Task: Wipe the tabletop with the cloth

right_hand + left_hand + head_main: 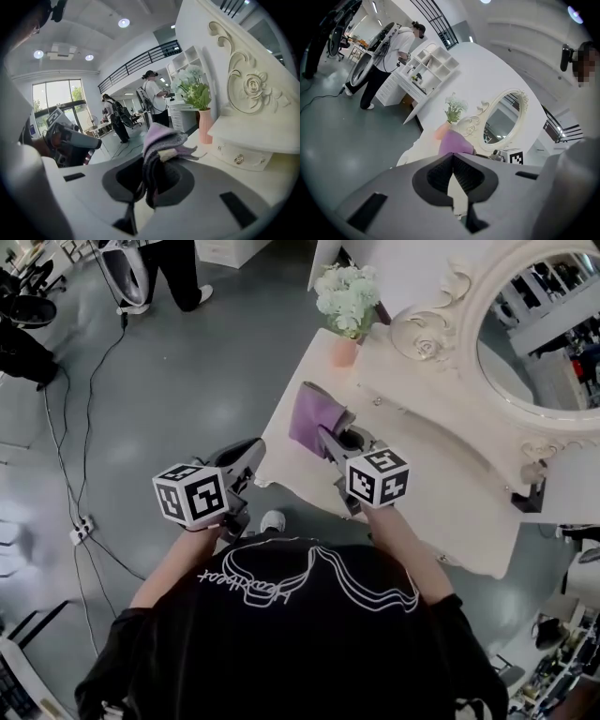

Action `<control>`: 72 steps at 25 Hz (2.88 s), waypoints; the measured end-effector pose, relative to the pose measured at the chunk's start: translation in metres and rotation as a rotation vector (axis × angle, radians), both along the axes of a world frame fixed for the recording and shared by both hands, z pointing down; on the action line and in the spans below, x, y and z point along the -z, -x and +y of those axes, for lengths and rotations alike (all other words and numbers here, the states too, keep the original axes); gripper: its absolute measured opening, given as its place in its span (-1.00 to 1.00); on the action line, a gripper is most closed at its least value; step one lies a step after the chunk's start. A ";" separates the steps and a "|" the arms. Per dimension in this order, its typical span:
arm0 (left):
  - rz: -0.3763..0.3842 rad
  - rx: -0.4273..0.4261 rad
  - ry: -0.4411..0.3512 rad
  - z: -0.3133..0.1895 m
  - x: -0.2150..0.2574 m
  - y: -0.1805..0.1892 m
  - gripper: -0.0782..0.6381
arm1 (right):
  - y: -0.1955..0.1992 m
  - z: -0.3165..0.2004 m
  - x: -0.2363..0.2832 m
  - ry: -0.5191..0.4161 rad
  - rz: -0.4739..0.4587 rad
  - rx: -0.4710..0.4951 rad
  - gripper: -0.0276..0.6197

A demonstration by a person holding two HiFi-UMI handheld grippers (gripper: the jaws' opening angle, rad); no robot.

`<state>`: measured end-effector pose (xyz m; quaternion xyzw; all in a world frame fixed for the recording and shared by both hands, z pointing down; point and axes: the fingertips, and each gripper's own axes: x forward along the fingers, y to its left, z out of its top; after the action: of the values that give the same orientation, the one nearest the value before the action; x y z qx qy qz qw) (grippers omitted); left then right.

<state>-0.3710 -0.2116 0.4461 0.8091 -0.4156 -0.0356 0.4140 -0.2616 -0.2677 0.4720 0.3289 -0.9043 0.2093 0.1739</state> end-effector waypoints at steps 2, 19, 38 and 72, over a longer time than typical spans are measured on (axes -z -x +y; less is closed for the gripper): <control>0.000 -0.007 0.003 -0.007 -0.002 0.006 -0.77 | 0.006 -0.008 -0.010 -0.003 0.036 -0.003 -0.76; -0.030 -0.056 0.094 -0.028 -0.039 0.024 -0.77 | 0.007 -0.057 -0.084 -0.042 0.294 -0.059 -0.76; -0.056 -0.108 0.102 -0.041 -0.047 0.013 -0.77 | 0.005 -0.065 -0.104 -0.059 0.438 0.030 -0.76; -0.045 -0.150 0.027 -0.056 -0.030 -0.010 -0.77 | -0.110 -0.043 -0.105 0.010 0.484 -0.201 -0.76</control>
<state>-0.3607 -0.2676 0.4756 0.8328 -0.3634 0.0193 0.4171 -0.1512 -0.3108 0.5773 0.4567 -0.7982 0.1450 0.3651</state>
